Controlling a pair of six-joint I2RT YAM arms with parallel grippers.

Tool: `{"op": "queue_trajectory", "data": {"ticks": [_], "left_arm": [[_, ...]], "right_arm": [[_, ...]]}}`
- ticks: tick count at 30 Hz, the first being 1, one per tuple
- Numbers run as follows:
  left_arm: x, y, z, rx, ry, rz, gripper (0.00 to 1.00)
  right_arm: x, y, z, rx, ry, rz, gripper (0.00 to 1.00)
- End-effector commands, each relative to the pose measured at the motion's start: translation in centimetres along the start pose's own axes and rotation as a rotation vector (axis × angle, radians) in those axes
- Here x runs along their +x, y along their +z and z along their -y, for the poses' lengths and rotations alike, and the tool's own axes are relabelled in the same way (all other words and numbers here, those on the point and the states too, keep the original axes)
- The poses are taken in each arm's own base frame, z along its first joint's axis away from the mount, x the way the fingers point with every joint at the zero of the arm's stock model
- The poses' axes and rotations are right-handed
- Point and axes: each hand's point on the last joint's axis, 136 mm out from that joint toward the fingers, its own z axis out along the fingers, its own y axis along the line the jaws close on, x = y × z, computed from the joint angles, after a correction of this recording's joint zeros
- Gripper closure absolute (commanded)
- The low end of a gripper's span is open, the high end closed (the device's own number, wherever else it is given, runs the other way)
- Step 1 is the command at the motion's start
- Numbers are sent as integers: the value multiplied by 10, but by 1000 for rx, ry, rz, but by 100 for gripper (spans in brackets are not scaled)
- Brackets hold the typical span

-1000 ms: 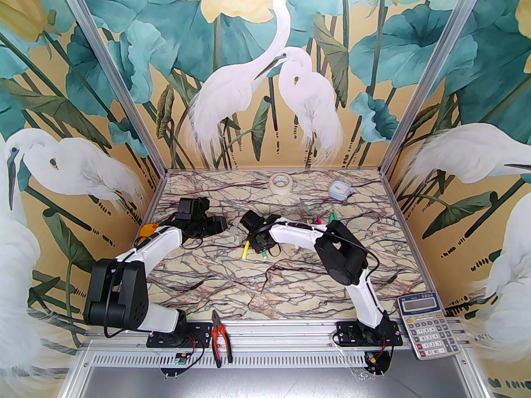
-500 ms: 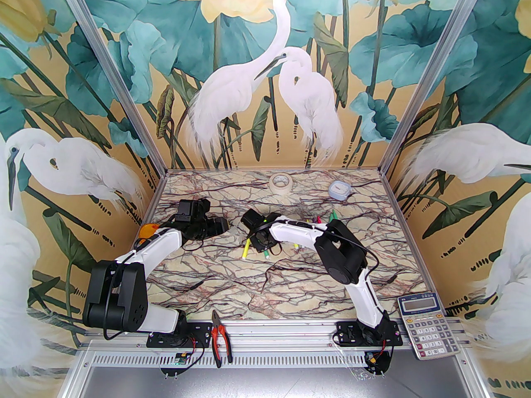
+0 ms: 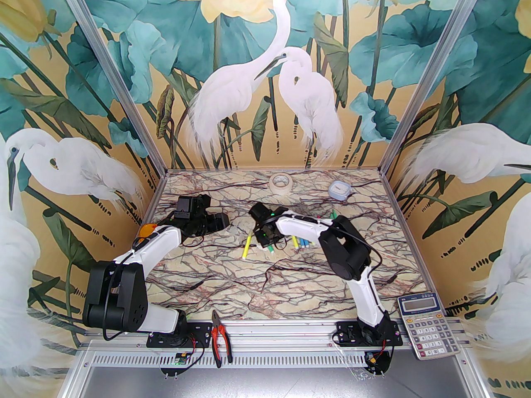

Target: Open the pen caps

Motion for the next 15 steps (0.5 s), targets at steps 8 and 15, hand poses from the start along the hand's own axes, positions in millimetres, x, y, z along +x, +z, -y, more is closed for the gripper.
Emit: {"op": "queue_trajectory", "data": {"ticks": [8, 15], "left_arm": [[-21, 12, 45, 264, -39, 9, 33], [-24, 31, 76, 418, -21, -58, 35]], "right_arm": [[-20, -40, 5, -241, -24, 167, 95], [-34, -64, -5, -299, -64, 262, 96]]}}
